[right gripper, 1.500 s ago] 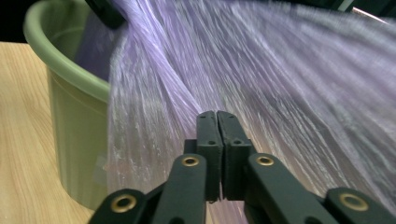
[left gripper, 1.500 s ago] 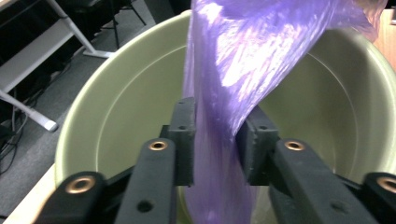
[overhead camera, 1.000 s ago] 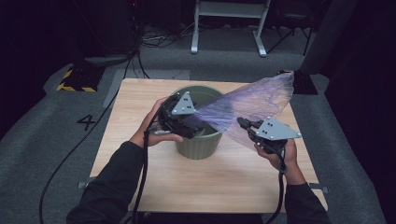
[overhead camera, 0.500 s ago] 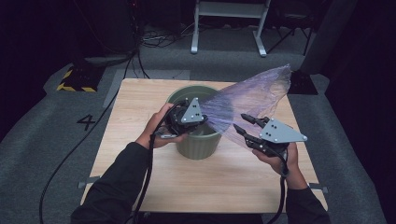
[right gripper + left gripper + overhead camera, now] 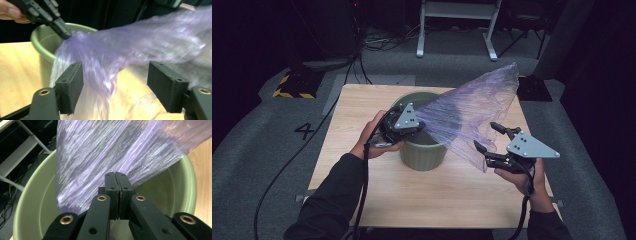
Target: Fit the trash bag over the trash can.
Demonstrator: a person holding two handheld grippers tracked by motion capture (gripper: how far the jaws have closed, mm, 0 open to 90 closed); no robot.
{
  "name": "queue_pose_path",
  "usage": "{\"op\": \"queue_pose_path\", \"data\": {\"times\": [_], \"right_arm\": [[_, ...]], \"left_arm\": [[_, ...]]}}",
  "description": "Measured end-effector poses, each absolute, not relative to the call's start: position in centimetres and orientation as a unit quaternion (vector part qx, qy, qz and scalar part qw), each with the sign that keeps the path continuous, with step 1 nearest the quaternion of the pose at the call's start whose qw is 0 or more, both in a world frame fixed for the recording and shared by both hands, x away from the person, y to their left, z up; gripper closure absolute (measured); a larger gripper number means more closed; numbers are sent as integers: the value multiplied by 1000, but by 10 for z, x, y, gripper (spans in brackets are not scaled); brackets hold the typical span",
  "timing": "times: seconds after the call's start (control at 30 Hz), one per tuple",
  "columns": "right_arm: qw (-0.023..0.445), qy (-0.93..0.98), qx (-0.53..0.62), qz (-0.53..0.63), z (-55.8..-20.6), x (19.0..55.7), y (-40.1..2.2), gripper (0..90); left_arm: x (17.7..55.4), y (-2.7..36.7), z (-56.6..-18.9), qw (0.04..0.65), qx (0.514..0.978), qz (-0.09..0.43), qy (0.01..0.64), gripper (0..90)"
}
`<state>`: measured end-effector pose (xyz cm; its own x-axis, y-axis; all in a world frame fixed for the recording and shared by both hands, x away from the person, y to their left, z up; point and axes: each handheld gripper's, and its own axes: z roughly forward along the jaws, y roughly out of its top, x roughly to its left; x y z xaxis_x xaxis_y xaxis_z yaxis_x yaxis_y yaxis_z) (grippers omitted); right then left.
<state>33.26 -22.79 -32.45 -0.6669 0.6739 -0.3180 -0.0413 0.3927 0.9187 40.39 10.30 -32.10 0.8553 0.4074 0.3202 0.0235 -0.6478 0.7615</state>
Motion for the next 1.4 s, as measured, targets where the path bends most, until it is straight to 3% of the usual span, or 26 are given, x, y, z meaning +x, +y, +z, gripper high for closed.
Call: {"op": "queue_pose_path", "data": {"times": [0.13, 0.3, 0.37, 0.6, 0.77, 0.87, 0.9, 1.0, 1.03, 1.1, 1.2, 1.3, 1.4], "right_arm": [[304, 770, 209, 521, -334, 338, -222, 309], [265, 799, 167, 514, -346, 343, -205, 703], [268, 803, 152, 510, -347, 343, -197, 796], [273, 803, 130, 514, -344, 340, -183, 871], [278, 808, 118, 506, -342, 337, -178, 869], [275, 812, 110, 503, -342, 336, -175, 857], [274, 813, 107, 502, -342, 335, -174, 852], [276, 815, 100, 499, -341, 333, -170, 844], [278, 815, 98, 499, -341, 332, -170, 836], [276, 815, 96, 501, -340, 330, -170, 817], [274, 813, 96, 504, -339, 328, -170, 792], [274, 810, 96, 509, -339, 326, -171, 759], [271, 808, 94, 515, -338, 324, -170, 724]], "left_arm": [[404, 110, -324, 410, 871, 239, 132, 876], [397, 116, -321, 427, 862, 239, 135, 748], [394, 117, -319, 430, 858, 242, 143, 643], [381, 115, -314, 466, 845, 226, 136, 302], [371, 105, -308, 481, 836, 232, 127, 184], [371, 97, -307, 470, 841, 241, 117, 198], [372, 95, -308, 469, 844, 234, 112, 238], [374, 90, -310, 454, 855, 230, 96, 414], [373, 89, -311, 445, 862, 230, 82, 539], [371, 87, -313, 428, 866, 248, 73, 684], [369, 89, -314, 426, 866, 253, 67, 810], [368, 94, -314, 429, 866, 251, 63, 891], [367, 100, -316, 431, 865, 247, 69, 899]]}}
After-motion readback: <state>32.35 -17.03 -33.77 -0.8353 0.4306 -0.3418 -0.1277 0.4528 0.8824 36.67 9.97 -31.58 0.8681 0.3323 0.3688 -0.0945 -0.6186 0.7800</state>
